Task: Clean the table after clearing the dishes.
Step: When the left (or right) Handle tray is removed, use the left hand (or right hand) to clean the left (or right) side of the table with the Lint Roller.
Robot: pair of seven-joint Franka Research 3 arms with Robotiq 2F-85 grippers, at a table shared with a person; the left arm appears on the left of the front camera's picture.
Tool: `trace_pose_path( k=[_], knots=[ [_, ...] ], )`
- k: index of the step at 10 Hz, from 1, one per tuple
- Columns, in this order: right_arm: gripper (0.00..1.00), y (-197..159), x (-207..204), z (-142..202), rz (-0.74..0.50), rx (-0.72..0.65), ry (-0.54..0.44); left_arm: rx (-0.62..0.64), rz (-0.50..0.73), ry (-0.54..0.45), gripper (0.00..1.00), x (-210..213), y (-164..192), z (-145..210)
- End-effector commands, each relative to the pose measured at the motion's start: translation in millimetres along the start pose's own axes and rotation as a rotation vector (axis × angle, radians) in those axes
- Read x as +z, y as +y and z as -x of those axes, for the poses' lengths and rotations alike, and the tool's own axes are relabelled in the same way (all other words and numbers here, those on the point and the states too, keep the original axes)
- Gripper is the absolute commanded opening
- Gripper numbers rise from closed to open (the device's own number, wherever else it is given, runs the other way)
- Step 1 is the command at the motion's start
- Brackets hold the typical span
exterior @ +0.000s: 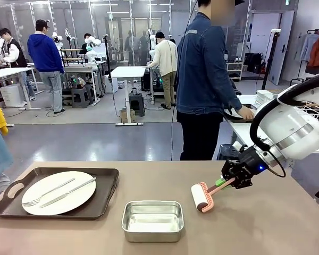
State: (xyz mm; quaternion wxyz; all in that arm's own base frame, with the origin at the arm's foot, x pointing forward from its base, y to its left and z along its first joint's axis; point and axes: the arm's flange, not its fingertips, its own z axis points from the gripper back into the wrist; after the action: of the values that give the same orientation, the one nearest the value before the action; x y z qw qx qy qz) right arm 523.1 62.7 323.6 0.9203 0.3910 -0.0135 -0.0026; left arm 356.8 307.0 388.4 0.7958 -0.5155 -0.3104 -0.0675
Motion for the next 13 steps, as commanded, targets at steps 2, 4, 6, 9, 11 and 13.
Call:
trace_pose_path(
  k=[2, 4, 6, 9, 11, 13],
  knots=[
    [0.21, -59.6, 10.5, 8.2, 0.214, 0.020, -0.068, -0.002, -0.004, 0.001, 1.00, 3.2, -1.7, 0.8],
    [0.21, -71.6, 28.7, 9.4, 0.244, 0.026, -0.118, -0.002, -0.004, 0.001, 1.00, 3.2, -1.7, 0.8],
    [0.21, -84.4, 49.3, 13.5, 0.314, 0.013, -0.139, -0.002, -0.004, 0.001, 1.00, 3.2, -1.7, 0.8],
    [0.21, -112.7, 76.8, 20.7, 0.498, -0.014, -0.179, -0.002, -0.004, 0.001, 1.00, 3.2, -1.7, 0.8],
    [0.21, -120.0, 87.3, 29.0, 0.586, -0.010, -0.203, -0.002, -0.004, 0.001, 1.00, 3.2, -1.7, 0.8],
    [0.21, -105.2, 111.8, 41.5, 0.613, 0.025, -0.264, -0.002, -0.004, 0.001, 1.00, 3.2, -1.7, 0.8]
  ],
)
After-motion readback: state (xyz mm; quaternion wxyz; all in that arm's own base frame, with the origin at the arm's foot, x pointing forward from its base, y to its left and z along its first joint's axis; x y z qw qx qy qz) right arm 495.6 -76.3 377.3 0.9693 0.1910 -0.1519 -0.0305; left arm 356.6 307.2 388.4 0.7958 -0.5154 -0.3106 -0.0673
